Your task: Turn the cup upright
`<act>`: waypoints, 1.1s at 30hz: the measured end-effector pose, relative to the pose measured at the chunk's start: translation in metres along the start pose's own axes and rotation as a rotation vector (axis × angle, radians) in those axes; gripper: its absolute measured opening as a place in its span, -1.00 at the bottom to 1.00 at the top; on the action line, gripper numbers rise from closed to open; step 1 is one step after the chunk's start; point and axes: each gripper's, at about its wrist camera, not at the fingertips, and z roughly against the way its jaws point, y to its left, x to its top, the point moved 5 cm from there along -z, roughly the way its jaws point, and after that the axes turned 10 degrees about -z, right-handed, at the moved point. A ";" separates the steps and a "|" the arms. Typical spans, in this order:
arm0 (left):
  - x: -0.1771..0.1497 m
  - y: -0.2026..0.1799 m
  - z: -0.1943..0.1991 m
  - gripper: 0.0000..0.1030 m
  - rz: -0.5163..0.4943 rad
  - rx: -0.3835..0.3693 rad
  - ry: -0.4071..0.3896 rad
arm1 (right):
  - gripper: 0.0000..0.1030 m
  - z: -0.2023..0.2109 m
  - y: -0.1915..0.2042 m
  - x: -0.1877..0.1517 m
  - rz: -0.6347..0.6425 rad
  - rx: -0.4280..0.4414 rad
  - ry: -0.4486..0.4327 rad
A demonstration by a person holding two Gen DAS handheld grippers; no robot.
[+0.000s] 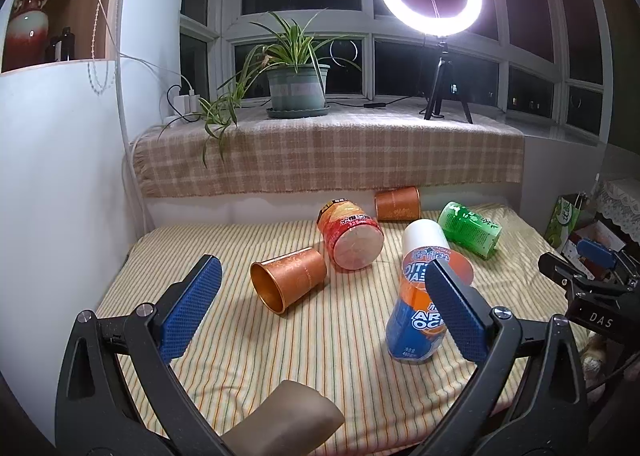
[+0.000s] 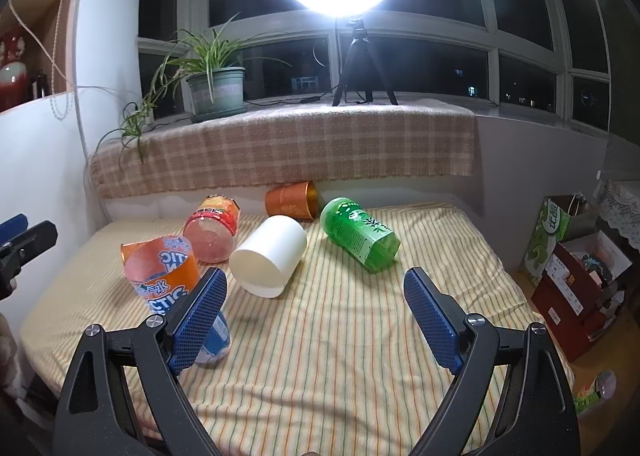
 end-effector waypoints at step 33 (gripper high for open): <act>-0.002 0.006 -0.004 1.00 0.010 0.010 -0.002 | 0.75 -0.008 -0.003 -0.005 -0.014 -0.016 0.023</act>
